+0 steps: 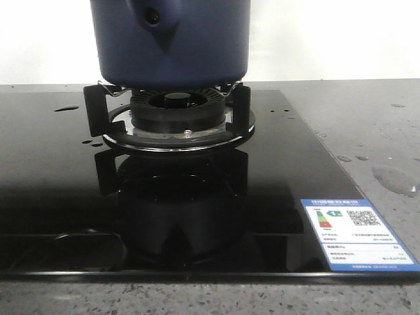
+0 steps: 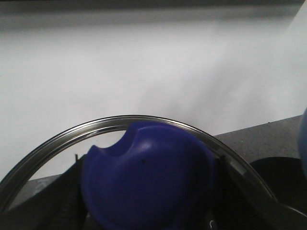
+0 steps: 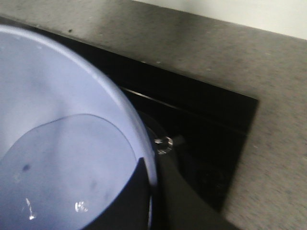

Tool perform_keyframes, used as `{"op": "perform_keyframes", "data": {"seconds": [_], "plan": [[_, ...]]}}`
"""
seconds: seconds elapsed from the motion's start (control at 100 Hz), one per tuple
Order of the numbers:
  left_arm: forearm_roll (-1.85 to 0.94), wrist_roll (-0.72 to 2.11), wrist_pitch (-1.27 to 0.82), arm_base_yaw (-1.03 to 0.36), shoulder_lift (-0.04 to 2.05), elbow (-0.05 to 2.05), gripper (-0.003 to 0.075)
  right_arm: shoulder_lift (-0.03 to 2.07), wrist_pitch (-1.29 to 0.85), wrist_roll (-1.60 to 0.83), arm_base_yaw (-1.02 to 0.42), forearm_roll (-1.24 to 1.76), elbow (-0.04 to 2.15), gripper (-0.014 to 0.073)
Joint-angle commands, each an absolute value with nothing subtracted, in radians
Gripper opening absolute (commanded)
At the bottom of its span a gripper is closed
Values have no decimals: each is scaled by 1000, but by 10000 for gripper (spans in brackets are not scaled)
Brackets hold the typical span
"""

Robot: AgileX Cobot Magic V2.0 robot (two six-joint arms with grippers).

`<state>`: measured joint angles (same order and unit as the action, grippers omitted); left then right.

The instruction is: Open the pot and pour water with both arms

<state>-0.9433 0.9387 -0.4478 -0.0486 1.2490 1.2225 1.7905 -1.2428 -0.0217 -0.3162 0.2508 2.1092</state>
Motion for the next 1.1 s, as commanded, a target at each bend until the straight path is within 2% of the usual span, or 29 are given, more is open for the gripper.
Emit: {"op": "perform_keyframes", "data": {"seconds": [0.0,0.24,0.58,1.09], "plan": [[-982,940,-393,-44,1210,1255,357,1760,-1111,-21,-344,283,2149,-54],[-982,940,-393,-44,1210,1255,357,1737,-861,-78,-409,245,2055,-42],[-990,940,-395,-44,1210,1255,357,1553,-231,-156,-454,211,1591,-43],[-990,940,-403,-44,1210,1255,357,1505,332,-203,-484,160,1274,-46]]}}
